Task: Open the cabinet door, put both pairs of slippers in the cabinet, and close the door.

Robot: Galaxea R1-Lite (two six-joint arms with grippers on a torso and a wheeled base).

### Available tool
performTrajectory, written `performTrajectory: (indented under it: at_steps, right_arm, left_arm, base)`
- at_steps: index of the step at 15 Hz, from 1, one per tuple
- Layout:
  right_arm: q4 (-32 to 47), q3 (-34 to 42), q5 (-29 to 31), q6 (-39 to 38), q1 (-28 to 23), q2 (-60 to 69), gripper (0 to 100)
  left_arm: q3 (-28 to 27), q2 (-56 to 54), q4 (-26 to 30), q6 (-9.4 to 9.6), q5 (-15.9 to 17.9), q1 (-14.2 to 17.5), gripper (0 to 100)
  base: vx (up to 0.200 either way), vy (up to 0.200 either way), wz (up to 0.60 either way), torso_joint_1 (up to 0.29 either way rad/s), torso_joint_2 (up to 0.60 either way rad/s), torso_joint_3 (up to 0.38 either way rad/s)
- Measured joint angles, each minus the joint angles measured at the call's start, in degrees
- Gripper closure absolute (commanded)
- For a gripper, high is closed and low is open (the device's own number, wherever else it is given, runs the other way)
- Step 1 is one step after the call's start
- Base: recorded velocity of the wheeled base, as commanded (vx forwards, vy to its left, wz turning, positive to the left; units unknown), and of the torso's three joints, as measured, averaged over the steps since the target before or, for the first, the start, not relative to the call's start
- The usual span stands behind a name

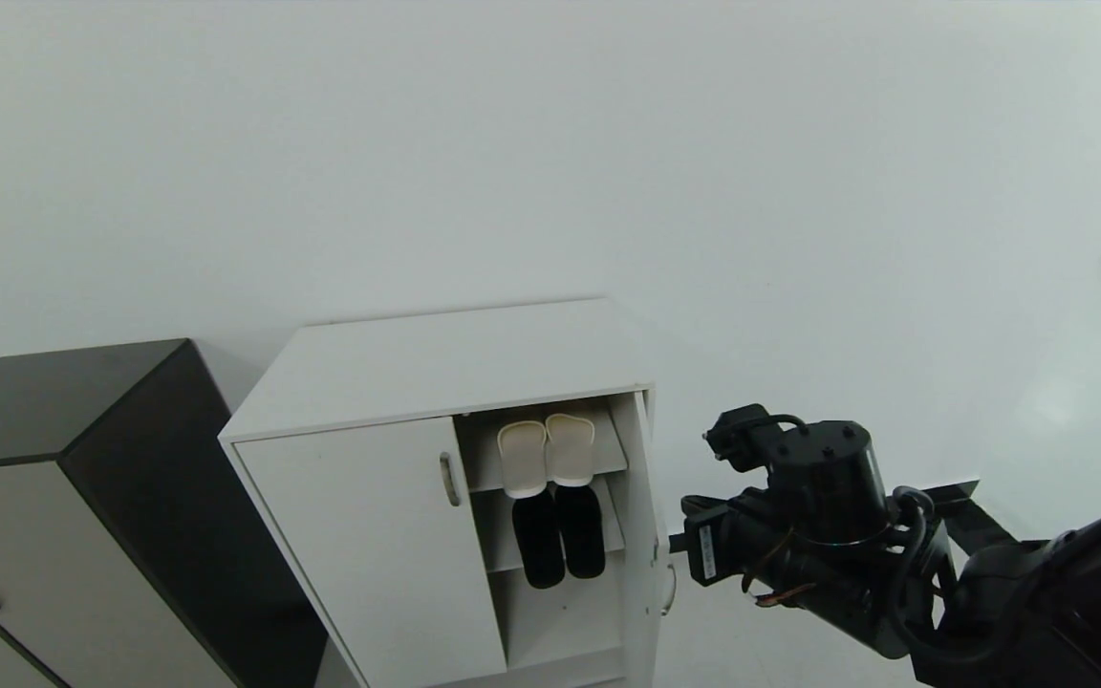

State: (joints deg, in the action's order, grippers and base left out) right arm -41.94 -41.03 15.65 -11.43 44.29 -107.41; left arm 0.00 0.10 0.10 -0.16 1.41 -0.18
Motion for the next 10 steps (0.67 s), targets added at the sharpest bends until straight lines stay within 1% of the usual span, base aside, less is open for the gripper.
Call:
performTrajectory:
  at_steps: [2,7,10]
  right_arm:
    - [0.0,0.3,0.0,0.9,0.0,0.3,100]
    - [0.0,0.4,0.1,1.1,-0.1,0.3,100]
    - [-0.2,0.4,0.5,1.3,0.0,0.3,100]
  left_arm:
    - [0.0,0.0,0.0,0.00,0.0,0.0,100]
    - [0.0,0.0,0.0,0.00,0.0,0.0,100]
    - [0.0,0.0,0.0,0.00,0.0,0.0,100]
  base:
    - [0.000,0.000,0.00,0.000,0.00,0.000]
    - [0.000,0.000,0.60,-0.001,0.00,0.002]
    - [0.000,0.000,0.00,0.000,0.00,0.000]
